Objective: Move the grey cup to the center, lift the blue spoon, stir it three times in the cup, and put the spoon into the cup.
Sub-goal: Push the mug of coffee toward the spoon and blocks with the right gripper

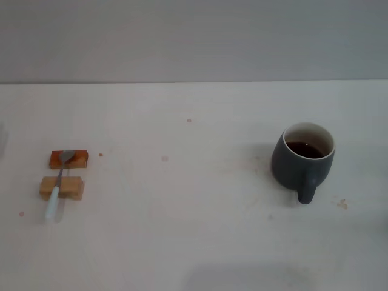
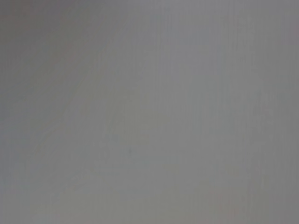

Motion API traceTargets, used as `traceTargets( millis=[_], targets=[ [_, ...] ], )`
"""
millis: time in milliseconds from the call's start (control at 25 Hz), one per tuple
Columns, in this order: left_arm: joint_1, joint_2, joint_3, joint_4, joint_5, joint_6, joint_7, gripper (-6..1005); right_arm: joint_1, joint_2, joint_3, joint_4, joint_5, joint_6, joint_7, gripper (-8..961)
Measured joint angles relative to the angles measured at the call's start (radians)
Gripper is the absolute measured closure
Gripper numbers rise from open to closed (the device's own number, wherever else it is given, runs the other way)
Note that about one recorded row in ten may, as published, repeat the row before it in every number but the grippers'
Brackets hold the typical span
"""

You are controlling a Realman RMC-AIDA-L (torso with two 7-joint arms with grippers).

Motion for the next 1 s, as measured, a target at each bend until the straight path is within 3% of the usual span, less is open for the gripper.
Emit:
traceTargets(
  millis=[1000],
  targets=[
    [-0.001,0.003,-0.012,0.004,0.000,0.000,0.001,303,0.012,0.000,-0.029,-0.019,-0.001,0.000,0.002,510]
  ],
)
